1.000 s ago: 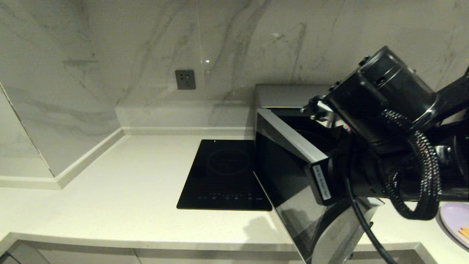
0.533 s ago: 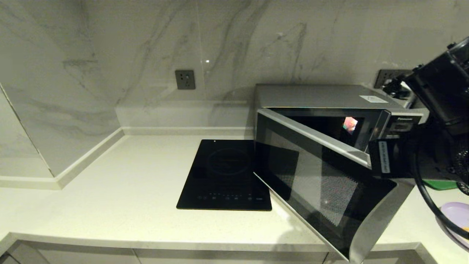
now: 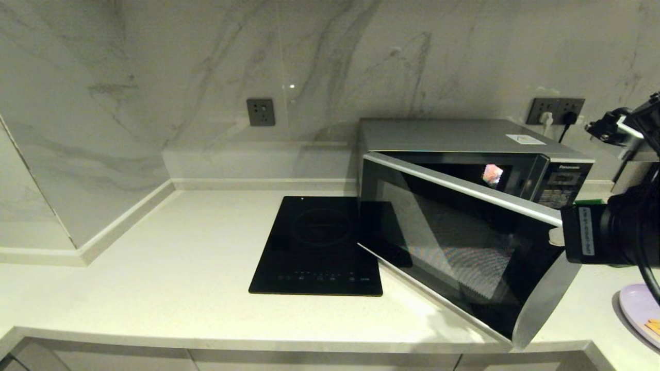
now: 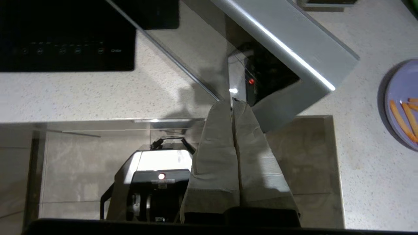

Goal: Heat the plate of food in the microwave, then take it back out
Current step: Close the microwave oven

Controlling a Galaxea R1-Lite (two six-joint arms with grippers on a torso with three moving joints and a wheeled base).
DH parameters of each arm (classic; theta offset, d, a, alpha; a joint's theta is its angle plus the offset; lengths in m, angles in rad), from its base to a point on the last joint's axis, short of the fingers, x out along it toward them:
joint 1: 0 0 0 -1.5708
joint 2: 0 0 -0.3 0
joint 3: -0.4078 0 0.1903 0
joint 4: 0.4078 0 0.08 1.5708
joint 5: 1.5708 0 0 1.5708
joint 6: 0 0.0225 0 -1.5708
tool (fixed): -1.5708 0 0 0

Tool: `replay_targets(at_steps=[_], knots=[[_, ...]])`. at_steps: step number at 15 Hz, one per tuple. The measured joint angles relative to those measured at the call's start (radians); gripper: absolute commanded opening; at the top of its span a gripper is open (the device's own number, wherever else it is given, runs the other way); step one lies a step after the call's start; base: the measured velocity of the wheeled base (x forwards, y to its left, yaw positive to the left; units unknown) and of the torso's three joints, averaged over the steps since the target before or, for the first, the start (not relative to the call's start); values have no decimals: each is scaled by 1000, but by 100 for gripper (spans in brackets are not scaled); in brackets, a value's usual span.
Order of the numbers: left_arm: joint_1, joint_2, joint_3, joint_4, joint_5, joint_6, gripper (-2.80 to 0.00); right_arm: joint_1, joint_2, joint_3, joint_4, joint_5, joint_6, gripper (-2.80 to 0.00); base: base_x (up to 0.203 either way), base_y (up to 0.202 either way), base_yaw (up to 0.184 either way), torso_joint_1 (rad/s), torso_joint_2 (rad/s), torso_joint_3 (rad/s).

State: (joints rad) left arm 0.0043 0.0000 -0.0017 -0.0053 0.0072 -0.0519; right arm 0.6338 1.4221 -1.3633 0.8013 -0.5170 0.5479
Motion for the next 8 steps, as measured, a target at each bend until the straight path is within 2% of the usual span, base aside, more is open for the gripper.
replay_targets(at_steps=[3,5,8], knots=[[0,0,0,0,0,1,-280,-147,35,17,-41,15,2,-280,0,0,0,0,0,0],[0,0,0,-1,0,0,-280,-280,82,31,-131,74,-6,-280,0,0,0,0,0,0],[-1,0,0,0,0,0,-280,-415,154,37,-213,163,-13,-280,0,0,0,0,0,0]])
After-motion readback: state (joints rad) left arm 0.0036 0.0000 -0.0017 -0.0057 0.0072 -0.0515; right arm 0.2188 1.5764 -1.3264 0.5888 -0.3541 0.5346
